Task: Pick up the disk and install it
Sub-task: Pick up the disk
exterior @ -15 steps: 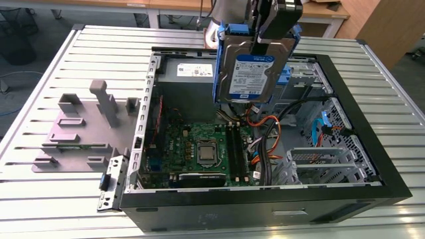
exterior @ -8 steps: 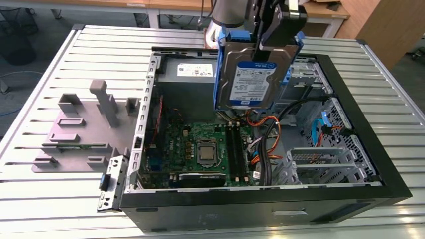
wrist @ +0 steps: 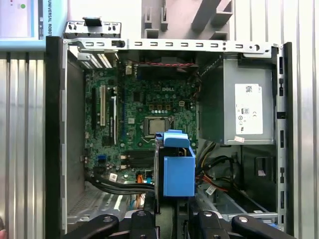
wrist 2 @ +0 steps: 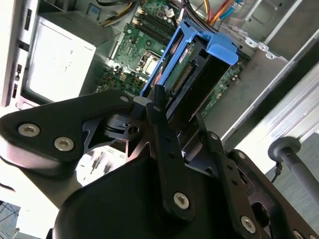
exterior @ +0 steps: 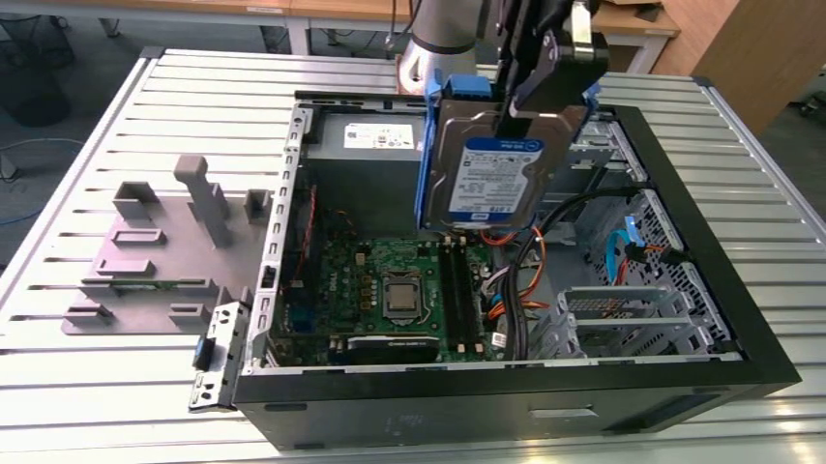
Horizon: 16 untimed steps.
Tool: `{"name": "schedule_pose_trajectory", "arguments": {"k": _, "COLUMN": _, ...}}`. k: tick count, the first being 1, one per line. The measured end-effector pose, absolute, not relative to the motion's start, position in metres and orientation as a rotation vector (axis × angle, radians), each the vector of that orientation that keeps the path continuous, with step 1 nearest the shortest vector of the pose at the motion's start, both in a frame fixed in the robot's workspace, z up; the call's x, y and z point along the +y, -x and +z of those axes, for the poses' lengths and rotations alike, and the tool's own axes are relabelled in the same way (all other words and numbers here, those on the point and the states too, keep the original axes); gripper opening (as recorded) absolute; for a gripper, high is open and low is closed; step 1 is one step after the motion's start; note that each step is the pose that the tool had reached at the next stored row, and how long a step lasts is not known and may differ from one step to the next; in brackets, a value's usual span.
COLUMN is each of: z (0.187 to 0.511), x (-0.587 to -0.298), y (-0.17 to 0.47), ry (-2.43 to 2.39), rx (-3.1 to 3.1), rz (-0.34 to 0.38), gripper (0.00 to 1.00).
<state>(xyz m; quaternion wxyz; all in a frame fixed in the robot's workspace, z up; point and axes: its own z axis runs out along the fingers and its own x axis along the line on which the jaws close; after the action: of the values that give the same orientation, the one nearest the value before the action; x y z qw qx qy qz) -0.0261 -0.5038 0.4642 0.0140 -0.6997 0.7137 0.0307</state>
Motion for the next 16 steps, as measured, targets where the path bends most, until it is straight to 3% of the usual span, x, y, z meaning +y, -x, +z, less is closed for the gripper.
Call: {"name": "schedule_pose_trajectory", "arguments": {"k": 16, "z": 0.463, "x": -0.549, "y": 0.026, "ry": 2.179, "rx": 2.222, "rz": 0.096, "gripper": 0.35}}
